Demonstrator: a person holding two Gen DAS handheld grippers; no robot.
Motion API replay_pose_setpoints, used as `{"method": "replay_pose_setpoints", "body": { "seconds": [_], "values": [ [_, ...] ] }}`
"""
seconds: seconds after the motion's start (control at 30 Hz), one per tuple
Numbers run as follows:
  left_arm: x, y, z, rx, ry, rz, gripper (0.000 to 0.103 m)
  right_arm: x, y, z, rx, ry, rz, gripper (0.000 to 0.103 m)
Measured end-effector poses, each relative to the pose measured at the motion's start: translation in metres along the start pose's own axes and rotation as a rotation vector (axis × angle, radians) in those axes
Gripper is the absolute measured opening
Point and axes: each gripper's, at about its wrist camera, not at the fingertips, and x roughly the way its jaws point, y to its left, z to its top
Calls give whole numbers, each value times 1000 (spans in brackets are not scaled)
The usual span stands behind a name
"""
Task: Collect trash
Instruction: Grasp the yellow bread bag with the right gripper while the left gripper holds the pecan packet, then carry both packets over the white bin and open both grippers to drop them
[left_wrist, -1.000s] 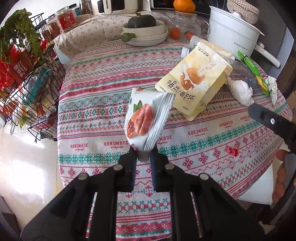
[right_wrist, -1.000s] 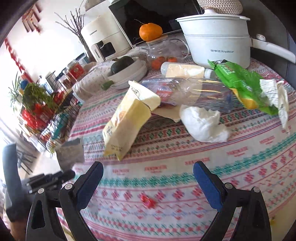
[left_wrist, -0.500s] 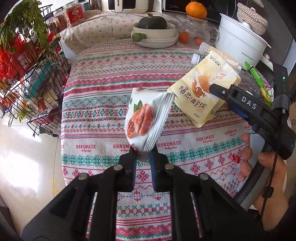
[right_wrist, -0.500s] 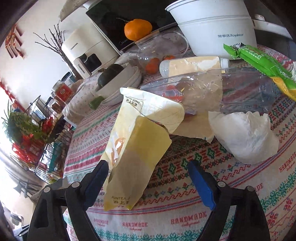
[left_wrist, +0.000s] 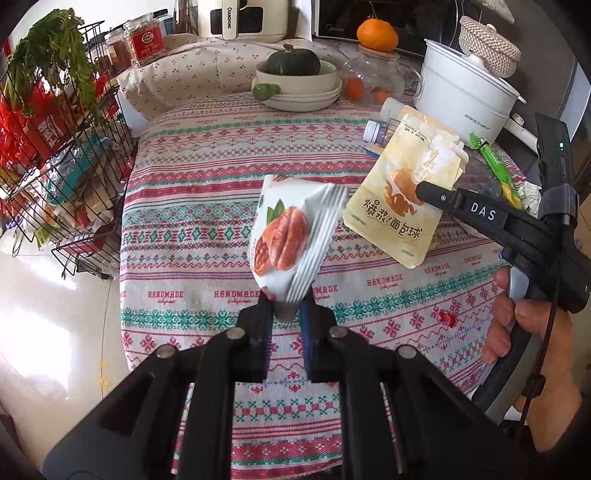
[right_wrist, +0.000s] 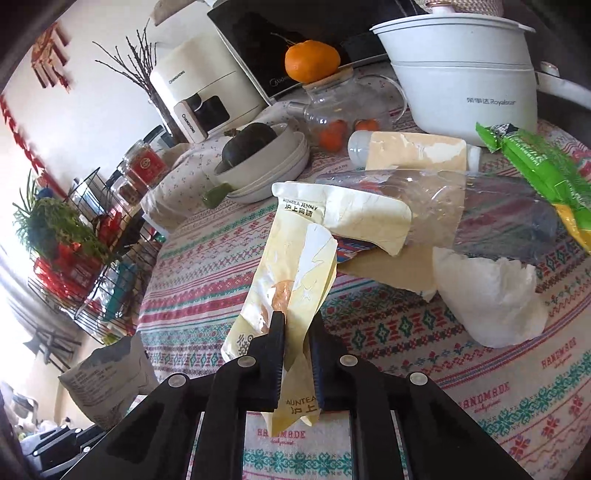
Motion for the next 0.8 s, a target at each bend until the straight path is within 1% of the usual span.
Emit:
{"method": "replay_pose_setpoints", "body": {
  "seconds": [0.13, 0.3, 0.43, 0.5, 0.67, 0.8],
  "values": [
    [-15, -16, 0, 16, -20, -41, 15, -26, -14, 5, -1, -10, -14, 11],
    [-33, -41, 1, 57, -61, -80, 15, -74, -29, 12, -62, -52, -49, 11],
    [-42, -64, 0, 102, -74, -114, 15, -111, -46, 16, -101, -83, -84, 11],
    [-47, -77, -2, 126, -84, -122, 15, -129, -56, 17, -118, -86, -111, 11],
    [-58, -115, -7, 189, -95, -169, 15, -173, -82, 19, -158, -97, -169, 11],
    [-65, -148, -12, 249, -89, -212, 15, -209, -100, 19, -199, -102, -213, 11]
  ]
}}
